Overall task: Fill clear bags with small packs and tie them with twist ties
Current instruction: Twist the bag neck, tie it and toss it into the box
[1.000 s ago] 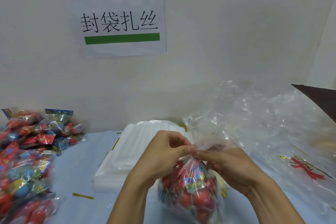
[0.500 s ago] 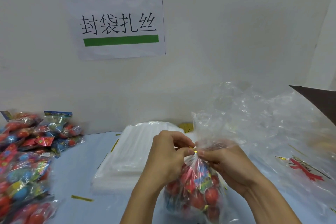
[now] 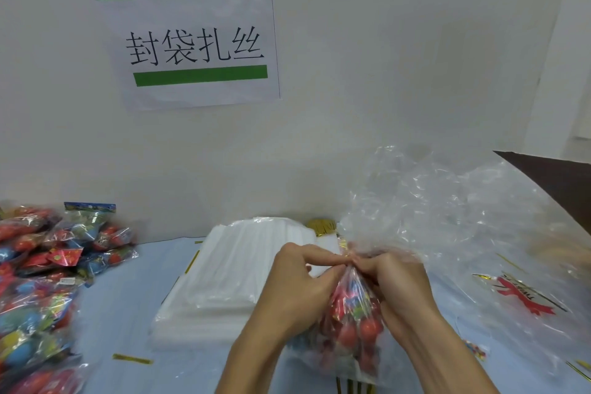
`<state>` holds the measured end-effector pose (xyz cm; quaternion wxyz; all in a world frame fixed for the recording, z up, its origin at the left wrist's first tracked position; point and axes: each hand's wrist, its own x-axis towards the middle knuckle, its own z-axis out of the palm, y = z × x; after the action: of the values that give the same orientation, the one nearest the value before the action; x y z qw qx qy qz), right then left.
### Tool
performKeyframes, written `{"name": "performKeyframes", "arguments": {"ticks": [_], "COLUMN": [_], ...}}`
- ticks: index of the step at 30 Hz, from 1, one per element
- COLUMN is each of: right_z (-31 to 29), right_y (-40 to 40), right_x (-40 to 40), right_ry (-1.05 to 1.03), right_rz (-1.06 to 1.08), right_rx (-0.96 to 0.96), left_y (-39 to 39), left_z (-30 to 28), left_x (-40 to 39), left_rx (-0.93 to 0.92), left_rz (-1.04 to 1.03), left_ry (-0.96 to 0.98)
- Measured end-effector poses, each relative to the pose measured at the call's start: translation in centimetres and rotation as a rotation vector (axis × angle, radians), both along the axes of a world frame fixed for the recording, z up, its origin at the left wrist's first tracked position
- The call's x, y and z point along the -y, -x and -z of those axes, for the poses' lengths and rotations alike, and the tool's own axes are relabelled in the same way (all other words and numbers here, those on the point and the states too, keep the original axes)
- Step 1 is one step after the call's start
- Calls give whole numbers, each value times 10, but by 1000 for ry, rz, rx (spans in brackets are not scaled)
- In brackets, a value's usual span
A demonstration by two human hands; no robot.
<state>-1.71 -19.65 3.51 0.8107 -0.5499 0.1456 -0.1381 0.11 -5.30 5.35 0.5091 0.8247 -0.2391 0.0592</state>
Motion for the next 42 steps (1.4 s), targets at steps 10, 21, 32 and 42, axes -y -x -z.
{"name": "performKeyframes", "arguments": {"ticks": [10, 21, 32, 42], "right_z": [-7, -15, -65, -54], "right_y": [6, 8, 20, 34], "right_x": [9, -16, 18, 56], "right_ry": [148, 538, 147, 347], "right_rz": [-108, 132, 237, 262], "right_rx": [129, 436, 345, 52], "left_y": [-3, -8, -8, -10], "left_z": [1, 6, -6, -5], "left_x": [-9, -6, -11, -15], "left_rx": [-373, -477, -391, -364], "left_rz": [-25, 42, 120, -49], "left_ry": [88, 866, 919, 737]}}
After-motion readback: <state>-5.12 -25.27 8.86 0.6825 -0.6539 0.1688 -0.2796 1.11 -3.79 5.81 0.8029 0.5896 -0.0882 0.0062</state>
